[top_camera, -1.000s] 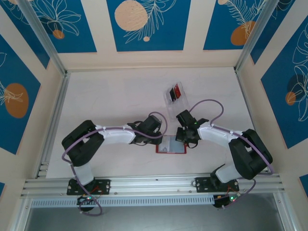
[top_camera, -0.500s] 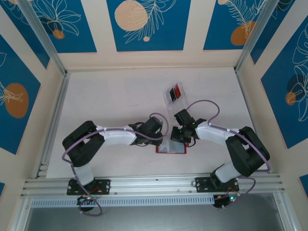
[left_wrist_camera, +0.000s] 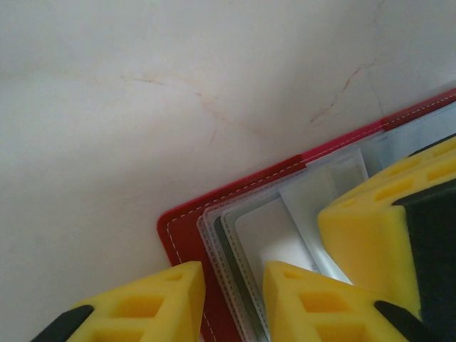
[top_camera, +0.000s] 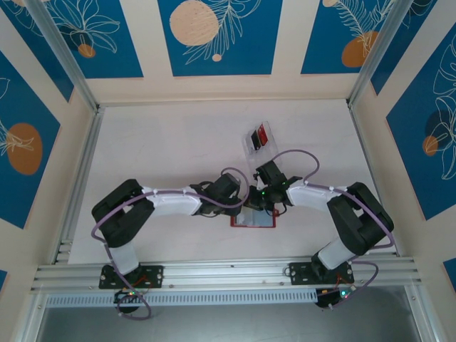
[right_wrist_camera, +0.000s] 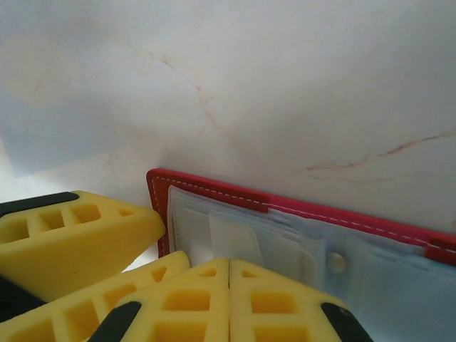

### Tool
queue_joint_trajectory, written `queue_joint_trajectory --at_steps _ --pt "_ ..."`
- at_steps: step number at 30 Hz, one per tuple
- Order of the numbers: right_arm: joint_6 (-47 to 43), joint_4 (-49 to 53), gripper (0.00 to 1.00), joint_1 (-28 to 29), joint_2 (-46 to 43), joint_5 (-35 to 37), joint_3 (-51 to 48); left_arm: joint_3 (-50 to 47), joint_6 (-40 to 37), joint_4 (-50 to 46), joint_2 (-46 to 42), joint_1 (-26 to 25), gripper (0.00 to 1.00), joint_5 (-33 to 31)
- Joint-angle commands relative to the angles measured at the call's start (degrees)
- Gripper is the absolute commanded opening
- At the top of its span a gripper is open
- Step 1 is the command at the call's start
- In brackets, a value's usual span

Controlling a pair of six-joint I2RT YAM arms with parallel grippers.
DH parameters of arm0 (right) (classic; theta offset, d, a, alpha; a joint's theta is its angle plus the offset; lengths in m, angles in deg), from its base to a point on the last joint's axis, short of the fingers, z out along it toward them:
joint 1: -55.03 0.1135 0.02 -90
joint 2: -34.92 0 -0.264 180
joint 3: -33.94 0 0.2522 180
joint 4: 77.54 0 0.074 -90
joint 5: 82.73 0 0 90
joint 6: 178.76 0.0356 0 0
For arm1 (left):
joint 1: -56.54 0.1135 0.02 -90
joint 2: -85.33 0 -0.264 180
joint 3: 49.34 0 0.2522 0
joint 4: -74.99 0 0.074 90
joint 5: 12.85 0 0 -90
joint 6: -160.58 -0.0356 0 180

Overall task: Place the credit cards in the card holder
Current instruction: Flip over the card slot in the card holder.

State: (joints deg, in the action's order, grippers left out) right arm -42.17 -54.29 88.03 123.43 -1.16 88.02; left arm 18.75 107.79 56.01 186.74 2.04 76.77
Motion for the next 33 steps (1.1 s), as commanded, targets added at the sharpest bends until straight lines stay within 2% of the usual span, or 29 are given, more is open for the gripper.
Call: queue_joint_trajectory --at_steps 1,8,19,33 --pt "1.28 -3.47 0.13 0.32 1.04 -4.95 -0.79 -1.8 0.81 -3.0 -1.55 0.0 0.3 0.14" --pt "0.45 -2.96 0.14 0.28 1.65 -6.73 1.85 -6.15 4.61 -3.55 -5.61 2.43 0.3 -0.87" --pt "0.55 -2.99 0.14 1.28 4.51 -7.07 3.8 -13.53 5.52 1.19 -12.85 5.62 0.35 4.29" --pt "2.69 -5.42 0.15 4.36 7.04 -8.9 5.54 -14.01 4.45 2.67 -8.9 6.5 0.26 4.69"
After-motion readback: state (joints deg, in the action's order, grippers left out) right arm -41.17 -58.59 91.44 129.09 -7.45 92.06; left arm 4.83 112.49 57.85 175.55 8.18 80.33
